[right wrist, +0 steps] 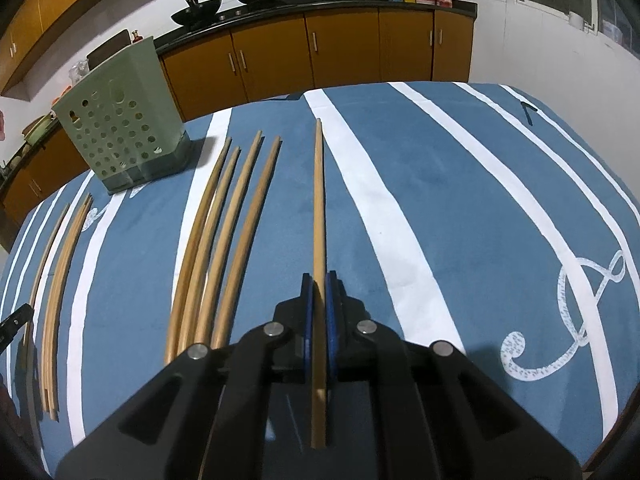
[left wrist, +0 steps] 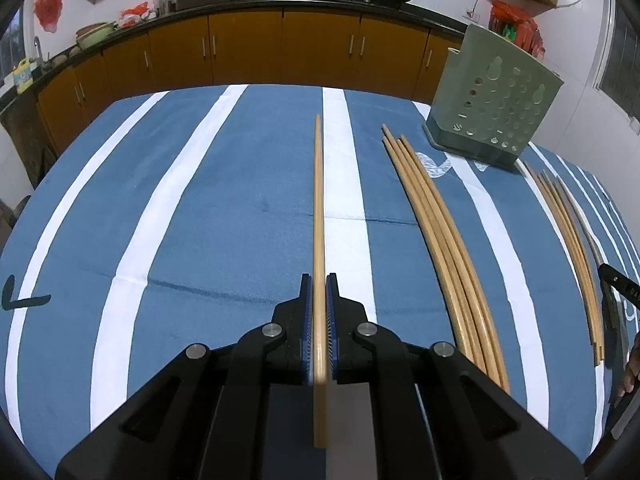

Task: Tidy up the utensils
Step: 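Lift both chopsticks upright and lower them into the green holder with both tools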

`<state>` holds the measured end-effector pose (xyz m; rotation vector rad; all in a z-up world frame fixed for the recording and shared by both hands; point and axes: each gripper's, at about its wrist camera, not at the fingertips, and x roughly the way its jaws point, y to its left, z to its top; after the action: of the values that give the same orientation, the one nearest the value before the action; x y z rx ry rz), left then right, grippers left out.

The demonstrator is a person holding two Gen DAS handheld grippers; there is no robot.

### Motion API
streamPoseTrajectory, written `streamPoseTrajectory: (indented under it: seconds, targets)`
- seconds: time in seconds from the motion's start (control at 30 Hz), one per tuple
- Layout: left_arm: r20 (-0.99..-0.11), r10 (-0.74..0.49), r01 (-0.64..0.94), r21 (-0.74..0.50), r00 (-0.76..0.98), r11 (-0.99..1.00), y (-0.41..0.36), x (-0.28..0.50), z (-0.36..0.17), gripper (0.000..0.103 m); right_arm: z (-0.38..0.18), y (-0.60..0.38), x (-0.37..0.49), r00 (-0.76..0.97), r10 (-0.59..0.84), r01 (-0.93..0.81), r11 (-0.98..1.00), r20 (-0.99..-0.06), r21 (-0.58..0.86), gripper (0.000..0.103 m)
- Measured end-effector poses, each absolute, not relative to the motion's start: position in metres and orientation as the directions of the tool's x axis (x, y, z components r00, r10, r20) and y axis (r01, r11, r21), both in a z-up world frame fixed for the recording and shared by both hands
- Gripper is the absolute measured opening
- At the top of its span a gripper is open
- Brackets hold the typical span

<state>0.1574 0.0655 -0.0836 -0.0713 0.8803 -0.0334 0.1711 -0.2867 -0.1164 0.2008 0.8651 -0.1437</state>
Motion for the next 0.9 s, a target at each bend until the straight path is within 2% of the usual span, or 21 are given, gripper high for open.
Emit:
streamPoseTrajectory:
  seconds: [0.2, 0.47, 0.9]
  targets:
    - [-0.769, -0.077, 0.022, -0.082, 0.635, 0.996, 0.060, 0.146, -0.084, 0.007, -0.116, -0.280, 0.156, 0.637, -0.051, 0.191, 0.977, -0.769, 0.093, 0.011]
    - [-0.765, -0.084, 0.033, -0.082, 0.639, 0.996, 0.062, 0.142, -0.078, 0.007, -0.104, -0.278, 0.146, 0.671, -0.046, 0.169, 0.981, -0.740, 0.091, 0.007]
    - [-0.560, -0.082, 0.031, -0.100, 0.825, 0.994, 0.084, 0.138, 0.024, 0.007, -0.008, -0.292, 0.132, 0.846, -0.060, 0.147, 0.982, -0.529, 0.123, 0.007]
